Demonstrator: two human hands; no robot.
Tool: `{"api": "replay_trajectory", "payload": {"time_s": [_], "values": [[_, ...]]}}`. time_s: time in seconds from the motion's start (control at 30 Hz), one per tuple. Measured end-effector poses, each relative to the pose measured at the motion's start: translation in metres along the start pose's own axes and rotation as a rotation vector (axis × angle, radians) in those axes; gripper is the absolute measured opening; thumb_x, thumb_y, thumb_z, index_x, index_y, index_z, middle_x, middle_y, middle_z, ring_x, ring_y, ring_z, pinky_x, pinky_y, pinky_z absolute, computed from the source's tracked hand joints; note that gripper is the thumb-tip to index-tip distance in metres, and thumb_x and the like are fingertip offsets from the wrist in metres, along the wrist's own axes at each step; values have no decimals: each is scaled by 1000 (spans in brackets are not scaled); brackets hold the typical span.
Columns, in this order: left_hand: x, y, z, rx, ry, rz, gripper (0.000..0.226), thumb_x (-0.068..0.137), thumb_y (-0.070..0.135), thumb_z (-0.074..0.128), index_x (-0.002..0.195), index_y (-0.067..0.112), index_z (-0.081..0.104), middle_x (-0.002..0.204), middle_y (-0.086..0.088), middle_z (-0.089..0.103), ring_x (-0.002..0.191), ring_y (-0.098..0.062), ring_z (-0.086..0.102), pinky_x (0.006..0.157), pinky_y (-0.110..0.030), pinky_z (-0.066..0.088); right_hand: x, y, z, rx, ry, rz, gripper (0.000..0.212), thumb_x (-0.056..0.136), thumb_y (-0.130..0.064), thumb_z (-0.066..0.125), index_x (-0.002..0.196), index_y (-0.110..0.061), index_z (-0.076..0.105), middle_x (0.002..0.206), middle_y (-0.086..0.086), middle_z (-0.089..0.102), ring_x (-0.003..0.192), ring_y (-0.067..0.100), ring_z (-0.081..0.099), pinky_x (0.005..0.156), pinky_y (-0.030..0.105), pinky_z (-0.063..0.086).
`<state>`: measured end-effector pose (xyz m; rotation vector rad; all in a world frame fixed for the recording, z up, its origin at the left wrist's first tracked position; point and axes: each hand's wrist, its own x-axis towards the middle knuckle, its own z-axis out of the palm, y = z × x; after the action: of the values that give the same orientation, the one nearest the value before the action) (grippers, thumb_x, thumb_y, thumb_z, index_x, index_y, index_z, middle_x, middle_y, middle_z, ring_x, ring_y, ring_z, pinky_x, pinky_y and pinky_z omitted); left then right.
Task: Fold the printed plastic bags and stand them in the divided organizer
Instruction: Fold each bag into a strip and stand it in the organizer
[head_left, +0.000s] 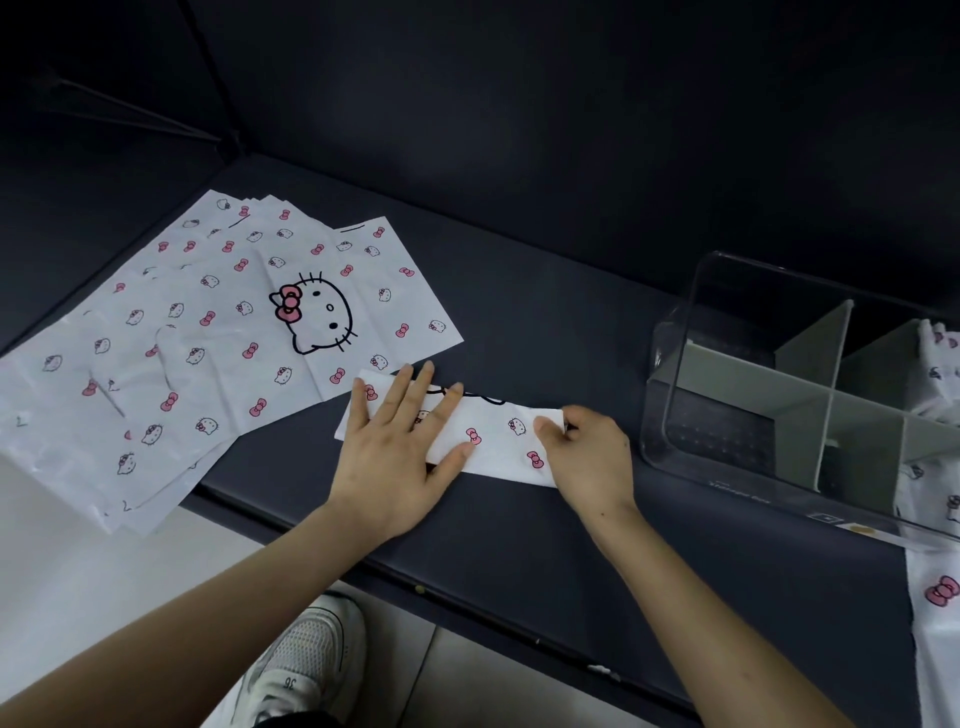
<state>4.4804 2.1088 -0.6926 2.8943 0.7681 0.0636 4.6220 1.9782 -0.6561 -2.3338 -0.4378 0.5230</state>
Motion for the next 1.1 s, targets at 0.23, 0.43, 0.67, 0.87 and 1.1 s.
{"api": "replay_trajectory", "payload": {"time_s": [0.23, 0.43, 0.67, 0.87, 1.1], "values": [[1, 2, -1, 3, -4, -9, 71, 89, 69, 18, 147, 31, 33, 156, -8, 26, 146, -22, 17, 114, -52, -1, -18, 2, 17, -587, 373, -640, 39, 78, -9, 55, 116, -10, 66, 105, 10, 67, 90, 32, 64, 74, 39, 52], [2, 2, 0, -10, 20, 9, 69, 90, 68, 23, 144, 30, 40, 153, -11, 33, 143, -25, 26, 114, -55, 7, -20, 19, 35, -728, -24, -669, 51, 98, -30, 26, 137, -8, 50, 143, 6, 49, 133, 25, 45, 107, 48, 21], [6, -1, -5, 18, -58, 28, 76, 83, 73, 5, 151, 39, 9, 161, -2, 1, 148, -16, -6, 117, -52, -6, -30, 46, 6, -744, 31, -535, 52, 98, -31, 25, 142, -8, 42, 147, 3, 44, 136, 21, 41, 111, 47, 17], [10, -7, -12, 25, -114, 105, 77, 79, 74, -1, 149, 41, 0, 160, 1, -8, 147, -14, -12, 117, -48, -12, -24, 34, -8, -559, 115, -545, 48, 90, -32, 38, 121, -5, 64, 114, 7, 68, 102, 28, 64, 85, 40, 50], [19, -21, -9, 30, -110, 301, 74, 86, 76, -1, 148, 36, 5, 160, -2, 4, 147, -16, -3, 117, -47, -7, -12, 9, -17, -354, -160, -171, 29, 85, -25, 64, 113, -17, 60, 104, -1, 61, 96, 20, 57, 75, 28, 40]]}}
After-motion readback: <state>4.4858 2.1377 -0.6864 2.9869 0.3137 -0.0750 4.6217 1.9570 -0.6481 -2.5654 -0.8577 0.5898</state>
